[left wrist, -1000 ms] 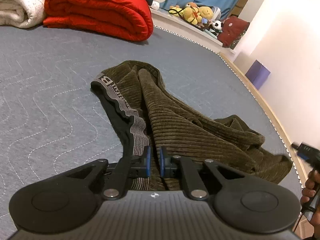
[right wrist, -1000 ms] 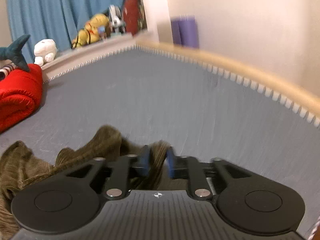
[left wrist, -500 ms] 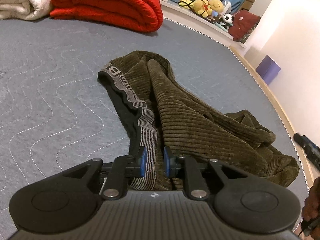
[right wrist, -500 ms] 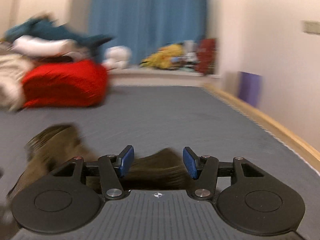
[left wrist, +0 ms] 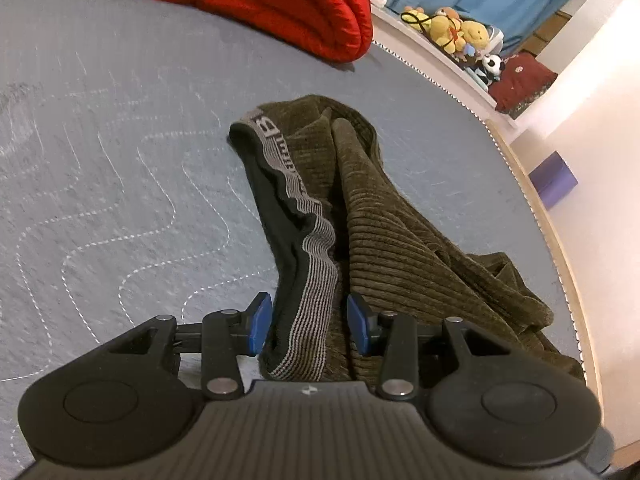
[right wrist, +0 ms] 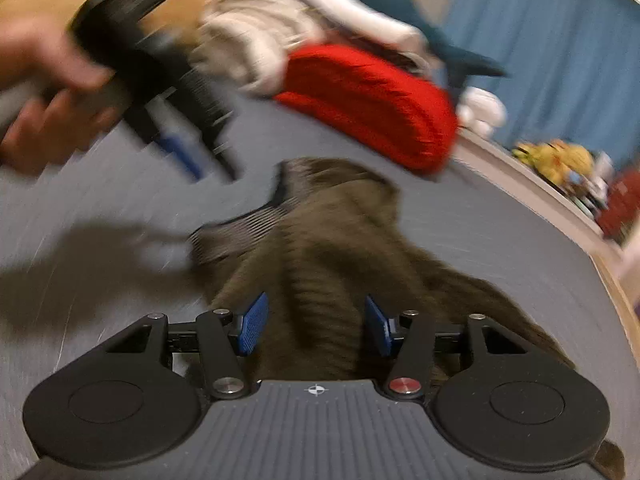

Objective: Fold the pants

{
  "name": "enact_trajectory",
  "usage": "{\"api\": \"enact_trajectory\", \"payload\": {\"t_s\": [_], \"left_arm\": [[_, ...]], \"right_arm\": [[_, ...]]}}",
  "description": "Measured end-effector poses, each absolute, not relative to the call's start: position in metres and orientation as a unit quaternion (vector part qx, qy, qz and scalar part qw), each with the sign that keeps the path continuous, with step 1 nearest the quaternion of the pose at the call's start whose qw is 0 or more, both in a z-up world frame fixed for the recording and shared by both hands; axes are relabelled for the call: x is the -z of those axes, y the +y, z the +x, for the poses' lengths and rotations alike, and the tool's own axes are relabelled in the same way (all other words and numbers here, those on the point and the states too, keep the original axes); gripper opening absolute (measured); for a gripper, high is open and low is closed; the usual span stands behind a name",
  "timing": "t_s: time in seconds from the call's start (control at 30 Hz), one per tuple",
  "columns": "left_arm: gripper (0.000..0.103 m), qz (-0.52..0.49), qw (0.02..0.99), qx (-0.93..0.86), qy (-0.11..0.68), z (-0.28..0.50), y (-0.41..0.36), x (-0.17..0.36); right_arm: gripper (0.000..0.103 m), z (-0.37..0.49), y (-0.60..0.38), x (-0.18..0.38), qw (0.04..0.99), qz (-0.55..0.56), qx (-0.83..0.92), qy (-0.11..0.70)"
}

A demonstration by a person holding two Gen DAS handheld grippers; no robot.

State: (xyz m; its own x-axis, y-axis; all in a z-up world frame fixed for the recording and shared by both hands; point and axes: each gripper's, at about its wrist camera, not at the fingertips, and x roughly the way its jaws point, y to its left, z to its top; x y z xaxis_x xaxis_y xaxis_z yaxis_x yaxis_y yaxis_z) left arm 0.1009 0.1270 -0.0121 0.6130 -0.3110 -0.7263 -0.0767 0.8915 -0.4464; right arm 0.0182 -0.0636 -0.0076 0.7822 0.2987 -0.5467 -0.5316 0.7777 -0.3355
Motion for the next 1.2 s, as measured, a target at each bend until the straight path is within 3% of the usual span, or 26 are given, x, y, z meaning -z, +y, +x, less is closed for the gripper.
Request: {"api": "enact_trajectory", "payload": {"t_s": [0.17,0.4,0.5,0.67,0.83,0.9,1.0,1.1,1.2], "left_arm": [[0.056,-0.230,0.848,0.063,0.474,0.117,0.124,0.043],[0.057,-0.220,0.853,0.083,0.467,0.132,0.108,0.073],[0.058,-0.158,0.874,0.085,0.451,0.132,0.087,0.074],[0.032,-0.108,0.895,0.071,0.428,0.123,0.077,0.061],[0.026,-0.143,0.913,-0.019,0.383,0.094,0.124,0.009],[0.007,-0.162,0.918,-0.085,0.353,0.077,0.156,-0.013],[0.006,-0.209,0.905,-0.187,0.320,0.044,0.220,-0.037],[0.007,-0.292,0.867,-0.197,0.352,0.019,0.273,-0.028],[0.010,-0.295,0.845,-0.188,0.405,0.013,0.286,-0.007]], "right_arm": [[0.064,0.017,-0.044,0.022,0.887,-0.283,-0.262,0.256],[0.068,0.001,-0.043,0.023,0.875,-0.292,-0.291,0.253],[0.066,-0.003,-0.046,0.024,0.869,-0.324,-0.290,0.236],[0.064,-0.001,-0.050,0.015,0.879,-0.319,-0.277,0.221],[0.064,0.007,-0.071,-0.010,0.918,-0.246,-0.236,0.205],[0.065,0.010,-0.083,-0.022,0.935,-0.206,-0.214,0.193],[0.065,0.013,-0.104,-0.038,0.959,-0.140,-0.175,0.175],[0.066,0.017,-0.133,-0.051,0.977,-0.076,-0.115,0.163],[0.067,0.027,-0.168,-0.058,0.984,-0.018,-0.044,0.172]]}}
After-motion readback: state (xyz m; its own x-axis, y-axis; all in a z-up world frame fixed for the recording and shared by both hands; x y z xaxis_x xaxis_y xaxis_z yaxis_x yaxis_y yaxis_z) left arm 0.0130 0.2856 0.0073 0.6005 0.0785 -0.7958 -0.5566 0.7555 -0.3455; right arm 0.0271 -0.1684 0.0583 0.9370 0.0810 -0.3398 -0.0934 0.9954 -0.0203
